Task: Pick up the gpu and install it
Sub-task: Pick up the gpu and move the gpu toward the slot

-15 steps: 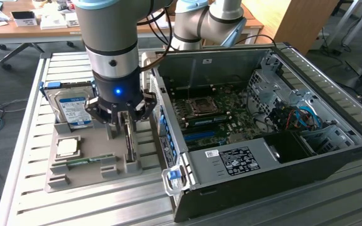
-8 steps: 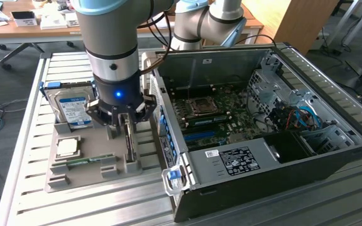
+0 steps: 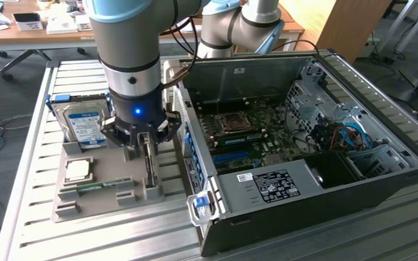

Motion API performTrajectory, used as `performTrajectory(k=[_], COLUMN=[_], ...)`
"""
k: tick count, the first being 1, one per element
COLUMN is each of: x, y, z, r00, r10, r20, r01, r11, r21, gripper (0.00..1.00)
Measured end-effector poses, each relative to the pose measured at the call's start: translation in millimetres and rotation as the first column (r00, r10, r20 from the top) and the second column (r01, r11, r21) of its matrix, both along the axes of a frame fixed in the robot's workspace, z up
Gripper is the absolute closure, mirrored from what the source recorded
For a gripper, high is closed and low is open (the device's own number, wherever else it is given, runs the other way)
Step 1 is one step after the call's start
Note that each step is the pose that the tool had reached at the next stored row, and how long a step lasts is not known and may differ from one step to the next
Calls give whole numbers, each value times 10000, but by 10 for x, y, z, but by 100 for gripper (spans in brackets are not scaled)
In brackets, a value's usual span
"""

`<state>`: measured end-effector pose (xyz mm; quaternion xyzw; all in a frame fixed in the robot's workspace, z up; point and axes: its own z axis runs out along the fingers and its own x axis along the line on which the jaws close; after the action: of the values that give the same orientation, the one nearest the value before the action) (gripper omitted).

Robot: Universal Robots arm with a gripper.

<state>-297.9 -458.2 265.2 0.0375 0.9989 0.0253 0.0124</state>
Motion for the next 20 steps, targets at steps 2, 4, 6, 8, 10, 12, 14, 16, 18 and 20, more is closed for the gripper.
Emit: performTrajectory(k=[2,4,6,8,10,12,14,16,18,20], x=[2,1,1,1,1,1,1,1,1,1], y=[5,18,37,56,76,96,117,138,159,179], z=[-5,-23,-48,-71,-93,-113,-136,-162,-184,-200], r00=[10000,10000,10000,10000,10000,10000,10000,10000,10000,10000], r10=[2,1,1,0,1,1,1,1,1,1], r20=[0,-3,0,1,0,-2,0,0,-1,0], r01=[-2,-1,-1,0,-1,-1,-1,-1,-1,-1], r11=[10000,10000,10000,10000,10000,10000,10000,9999,9999,9999], r21=[2,11,25,35,53,72,90,102,116,132], gripper=[58,58,58,58,58,58,58,58,58,58])
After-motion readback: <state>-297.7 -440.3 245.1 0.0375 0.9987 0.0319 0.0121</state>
